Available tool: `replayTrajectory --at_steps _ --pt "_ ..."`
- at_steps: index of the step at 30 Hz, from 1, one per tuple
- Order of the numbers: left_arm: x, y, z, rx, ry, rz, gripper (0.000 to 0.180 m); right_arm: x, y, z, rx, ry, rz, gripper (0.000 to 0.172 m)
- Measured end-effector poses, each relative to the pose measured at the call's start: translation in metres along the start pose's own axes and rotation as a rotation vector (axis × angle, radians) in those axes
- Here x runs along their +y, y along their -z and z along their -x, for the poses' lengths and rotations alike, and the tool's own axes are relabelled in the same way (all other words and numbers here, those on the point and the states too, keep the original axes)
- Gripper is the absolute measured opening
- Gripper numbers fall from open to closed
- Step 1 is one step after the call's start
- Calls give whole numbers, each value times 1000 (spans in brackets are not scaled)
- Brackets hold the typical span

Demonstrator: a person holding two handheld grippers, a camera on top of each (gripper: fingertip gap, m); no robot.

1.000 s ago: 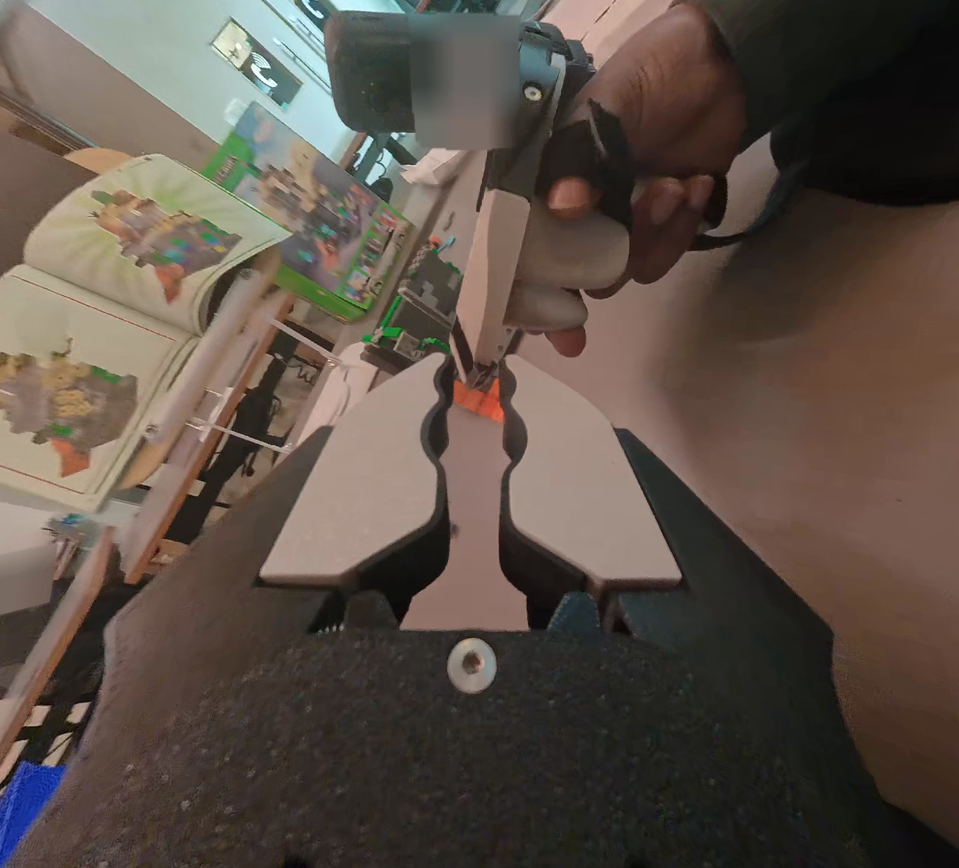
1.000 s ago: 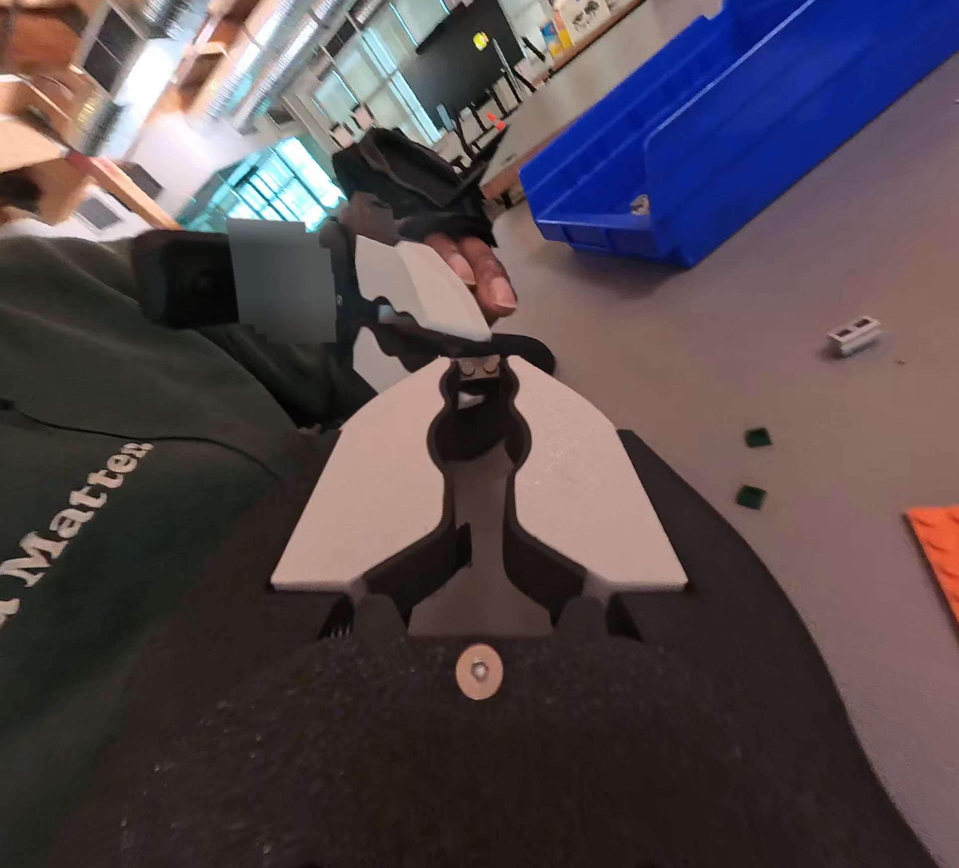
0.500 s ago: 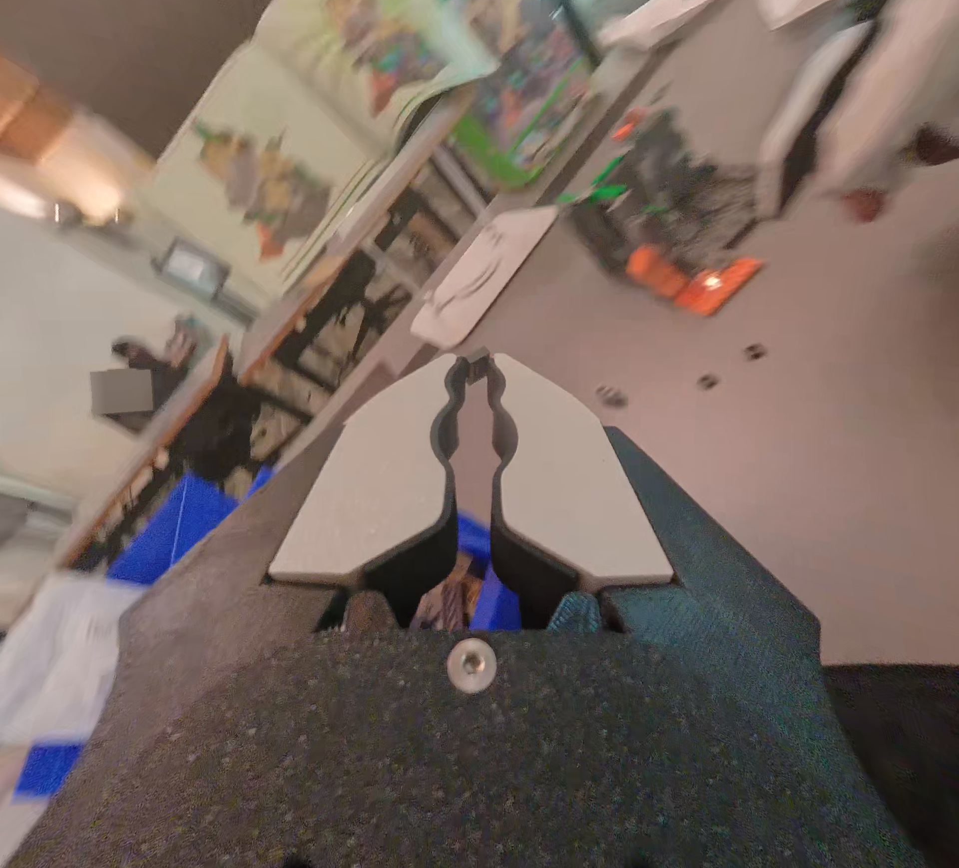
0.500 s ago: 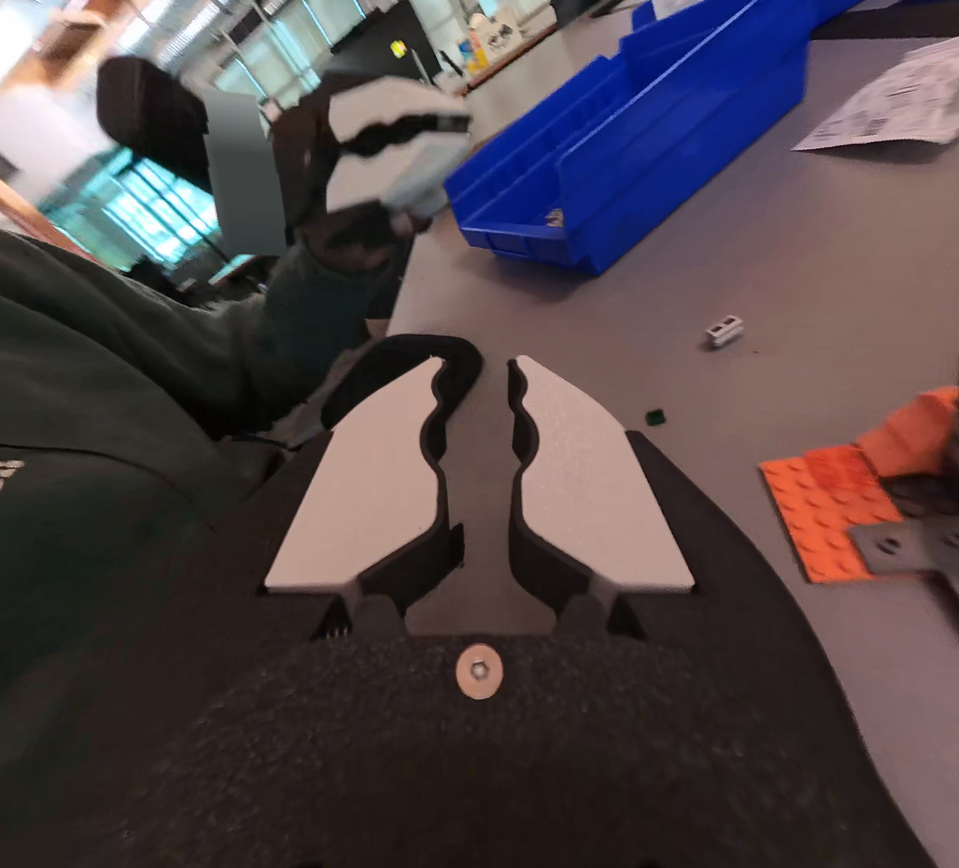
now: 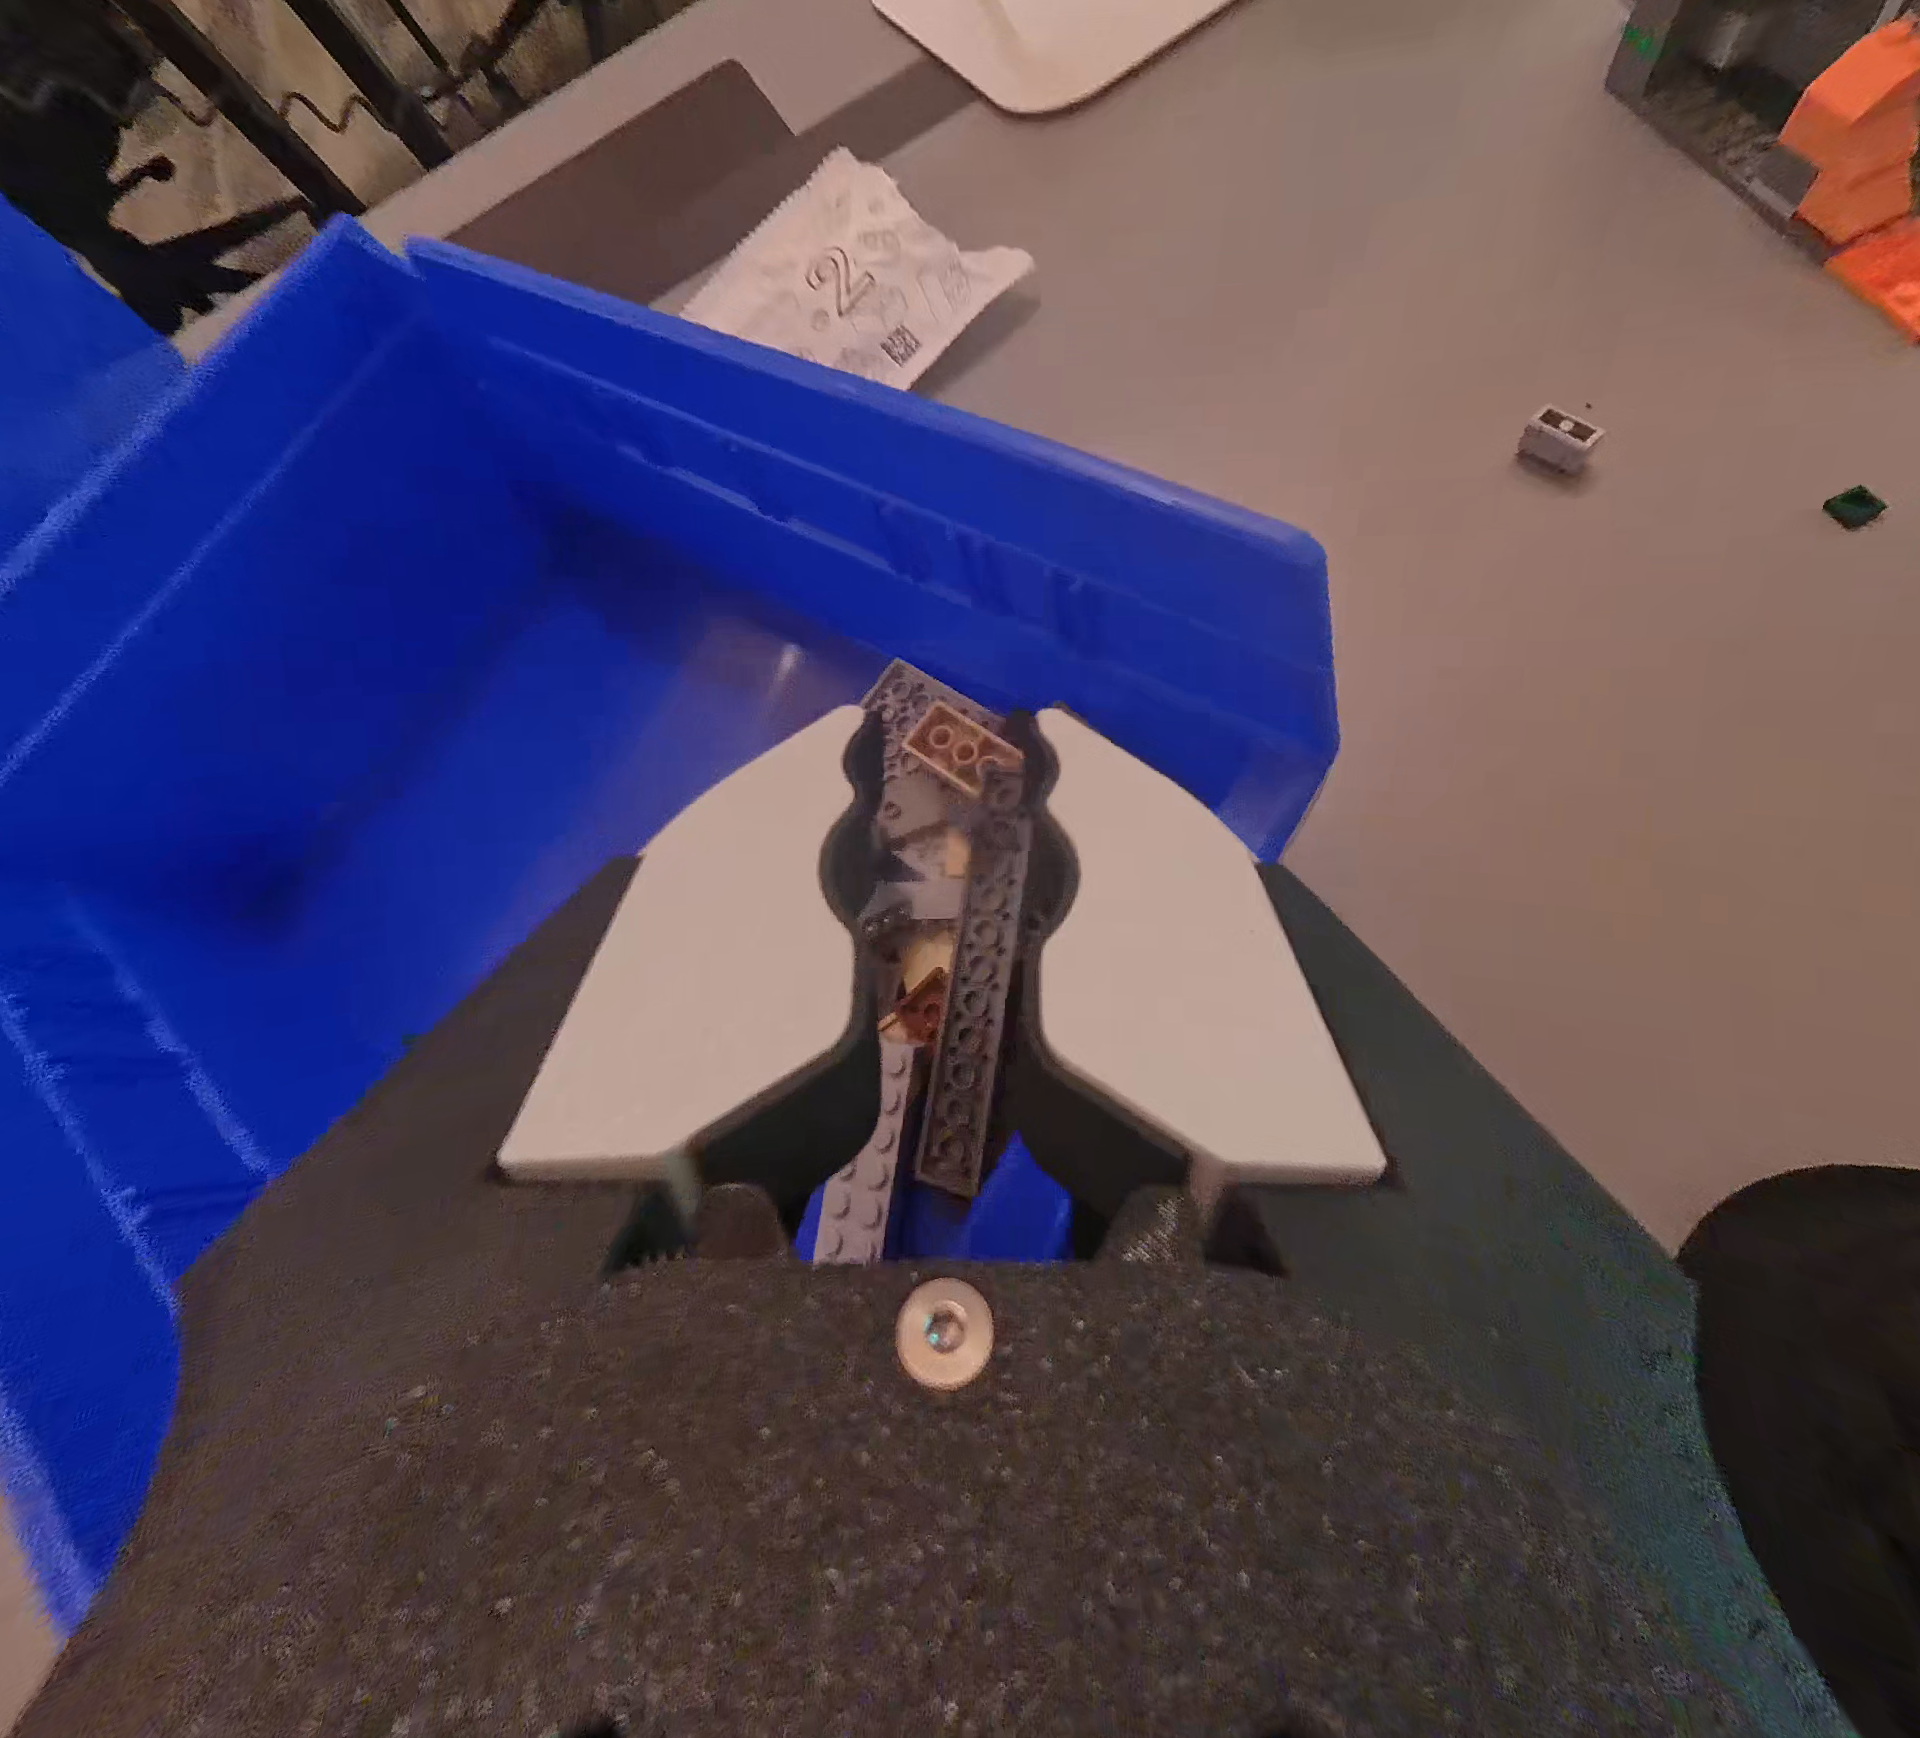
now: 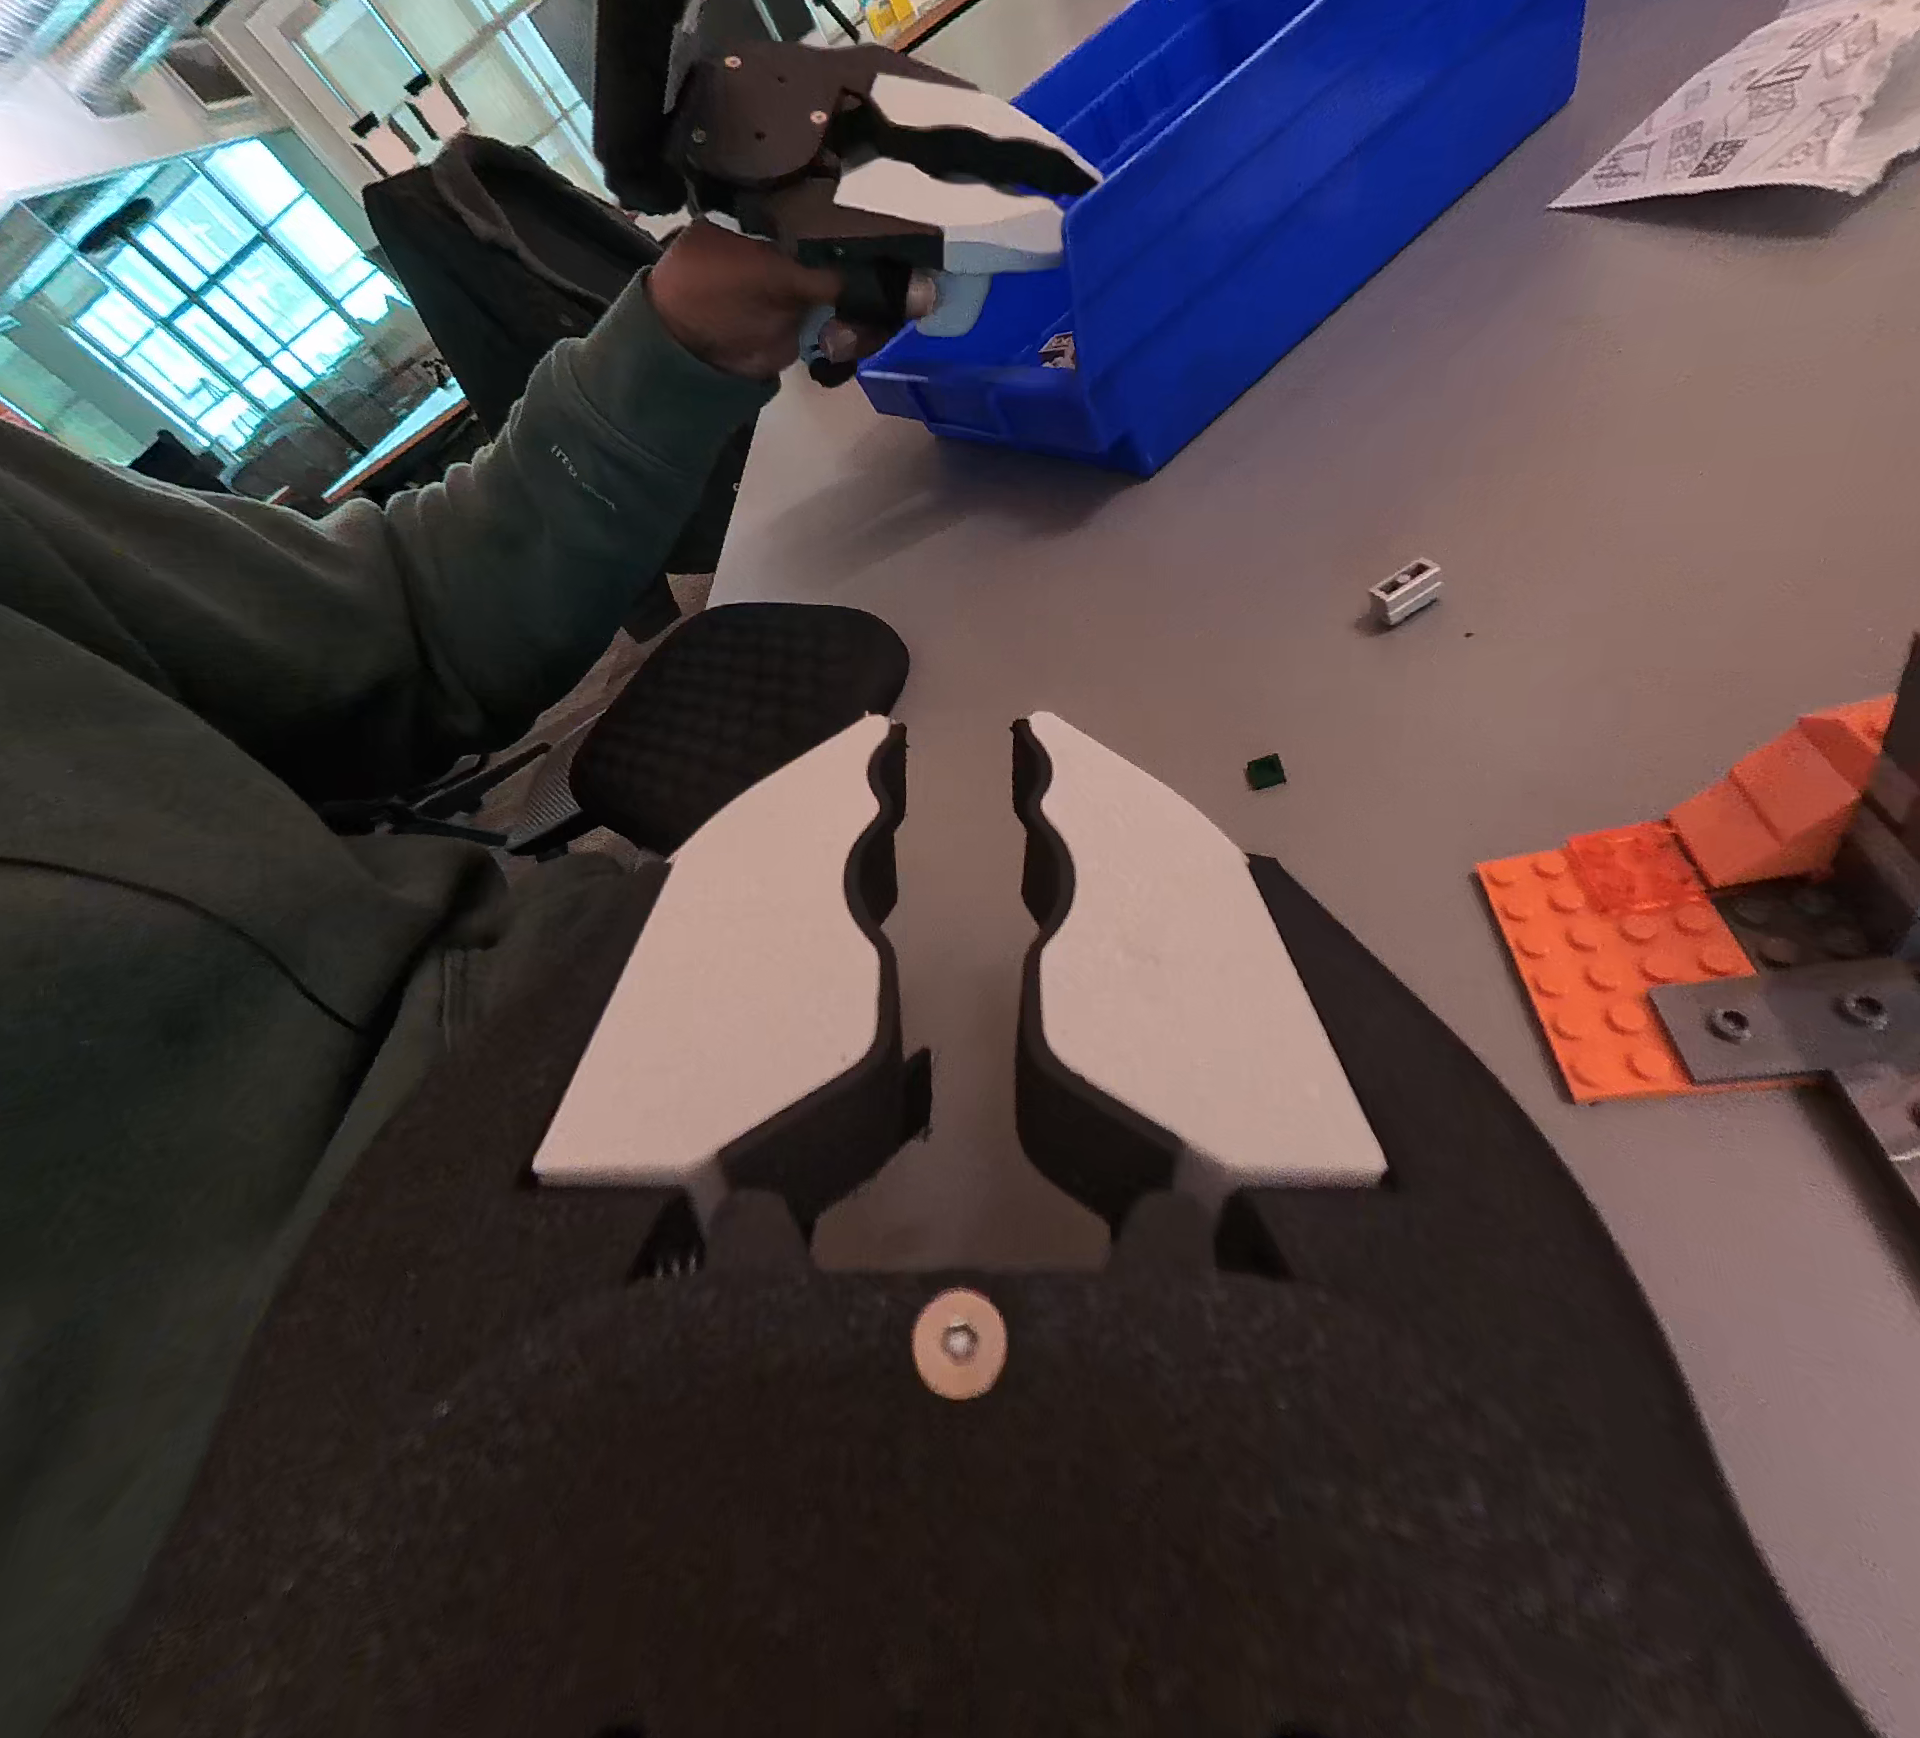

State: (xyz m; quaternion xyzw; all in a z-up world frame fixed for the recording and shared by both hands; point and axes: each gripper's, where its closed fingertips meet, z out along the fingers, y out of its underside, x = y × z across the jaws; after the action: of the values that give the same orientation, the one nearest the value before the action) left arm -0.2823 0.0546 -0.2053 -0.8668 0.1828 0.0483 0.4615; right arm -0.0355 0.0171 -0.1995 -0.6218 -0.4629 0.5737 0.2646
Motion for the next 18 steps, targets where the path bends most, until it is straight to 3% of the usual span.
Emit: replayTrajectory --at_steps 5,12,18 --pt "-7 -5 -12 36 -3 -11 47 3 0 0 3 4 15 19" --pt "-65 12 -41 70 -76 -164 36 5 -2 0 6 16 32 19" --pt "-95 -13 -86 182 -164 -144 33 4 2 -5 46 45 32 18"
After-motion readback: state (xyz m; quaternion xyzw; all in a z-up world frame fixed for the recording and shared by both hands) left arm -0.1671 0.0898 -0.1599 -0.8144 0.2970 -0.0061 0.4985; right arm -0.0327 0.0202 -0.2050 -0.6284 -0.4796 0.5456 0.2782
